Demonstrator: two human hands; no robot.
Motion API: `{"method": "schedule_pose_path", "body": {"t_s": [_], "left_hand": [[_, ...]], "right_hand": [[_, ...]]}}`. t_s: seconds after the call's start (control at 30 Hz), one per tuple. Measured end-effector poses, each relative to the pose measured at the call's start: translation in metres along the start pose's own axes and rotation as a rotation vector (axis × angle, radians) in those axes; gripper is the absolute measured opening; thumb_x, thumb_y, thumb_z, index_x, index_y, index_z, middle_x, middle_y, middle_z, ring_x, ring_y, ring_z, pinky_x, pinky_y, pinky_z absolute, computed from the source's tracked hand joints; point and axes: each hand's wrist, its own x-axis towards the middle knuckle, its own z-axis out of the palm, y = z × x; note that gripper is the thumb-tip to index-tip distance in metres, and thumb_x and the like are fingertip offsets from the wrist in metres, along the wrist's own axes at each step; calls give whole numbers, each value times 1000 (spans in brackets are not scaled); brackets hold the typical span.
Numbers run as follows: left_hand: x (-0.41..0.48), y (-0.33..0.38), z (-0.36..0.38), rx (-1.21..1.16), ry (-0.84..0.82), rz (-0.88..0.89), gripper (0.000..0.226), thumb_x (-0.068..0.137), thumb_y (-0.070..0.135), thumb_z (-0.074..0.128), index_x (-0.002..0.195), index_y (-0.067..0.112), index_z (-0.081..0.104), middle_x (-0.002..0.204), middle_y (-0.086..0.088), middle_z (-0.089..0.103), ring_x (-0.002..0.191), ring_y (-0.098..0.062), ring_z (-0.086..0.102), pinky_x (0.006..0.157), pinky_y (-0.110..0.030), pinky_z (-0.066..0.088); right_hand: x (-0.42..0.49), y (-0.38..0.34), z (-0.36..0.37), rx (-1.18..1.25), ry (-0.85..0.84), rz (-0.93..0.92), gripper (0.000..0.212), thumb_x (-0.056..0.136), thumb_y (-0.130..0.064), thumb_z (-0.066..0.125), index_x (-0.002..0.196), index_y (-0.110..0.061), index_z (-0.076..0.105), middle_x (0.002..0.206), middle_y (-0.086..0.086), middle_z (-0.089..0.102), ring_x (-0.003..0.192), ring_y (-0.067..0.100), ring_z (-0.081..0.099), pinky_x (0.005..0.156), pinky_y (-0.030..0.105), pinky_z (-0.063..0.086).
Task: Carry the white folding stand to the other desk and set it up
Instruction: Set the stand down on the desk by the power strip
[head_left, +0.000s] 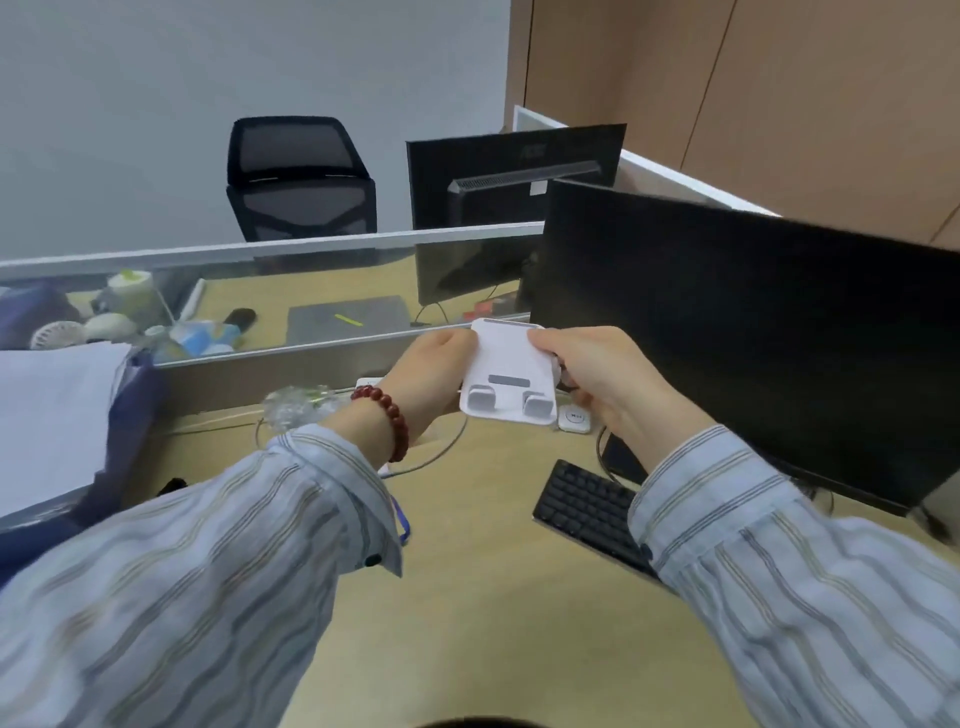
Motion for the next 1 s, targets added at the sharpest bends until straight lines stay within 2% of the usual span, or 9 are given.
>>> {"method": "schedule_pose_path", "body": {"t_s": [0.2,0.3,0.43,0.53,0.63,0.7,0.8,0.87,1.0], "left_hand": [[83,-14,-4,7,2,-60,24,93,21,29,80,12,47,76,-11,50,61,-21,46,52,-23,35],[118,-17,-4,-35,-17,-83,27,94,21,30,78,13,51,74,-6,56,63,-19,53,55,-25,43],[164,-25,-3,-51,-106,-101,26,93,21,32,85,11,55,85,-8,60,79,-22,59,79,-40,53],[196,-45,1,-28,-185,-130,24,94,20,33,92,10,54,78,-4,57,70,-18,57,67,-33,54],[219,-75,11,-3,-190,-164,24,93,17,31,87,12,53,76,-2,55,66,-13,55,54,-22,49],[235,-102,19,16,-184,-188,27,93,17,28,95,11,55,90,-6,58,79,-17,58,66,-29,54],[257,-137,31,3,-169,-255,32,94,18,28,111,7,52,102,-9,58,86,-19,58,74,-34,54],[270,-155,36,-34,-170,-297,34,93,17,28,114,5,52,101,-10,59,82,-18,59,70,-31,54],[292,-183,40,-14,-160,-331,32,93,17,31,112,5,53,103,-12,61,88,-24,62,67,-31,54]], "right_hand": [[83,-4,10,-45,-55,75,21,87,-29,60,70,-18,61,63,-3,54,59,13,42,48,22,30],[113,-5,15,-53,-40,92,17,86,-29,60,77,-17,66,62,-2,54,58,14,41,50,23,32],[149,-1,22,-39,15,116,13,86,-30,61,81,-19,65,64,-1,56,57,12,43,50,22,33],[181,15,31,-28,17,169,12,87,-29,62,87,-18,63,75,-1,63,63,10,56,51,19,39],[208,42,40,-2,20,232,14,86,-22,63,91,-9,64,91,6,69,78,17,65,63,27,53],[227,64,49,3,19,287,18,85,-17,63,97,-5,63,101,11,70,90,23,68,72,32,57],[256,94,62,-16,-23,312,6,85,-12,61,80,-11,60,92,8,69,87,23,68,86,40,57],[274,110,69,-55,-28,314,20,86,-10,59,68,-18,55,79,2,65,79,20,66,83,37,57],[300,141,83,-133,-53,283,23,82,-6,57,63,-20,58,89,10,71,92,30,69,86,47,56]]}}
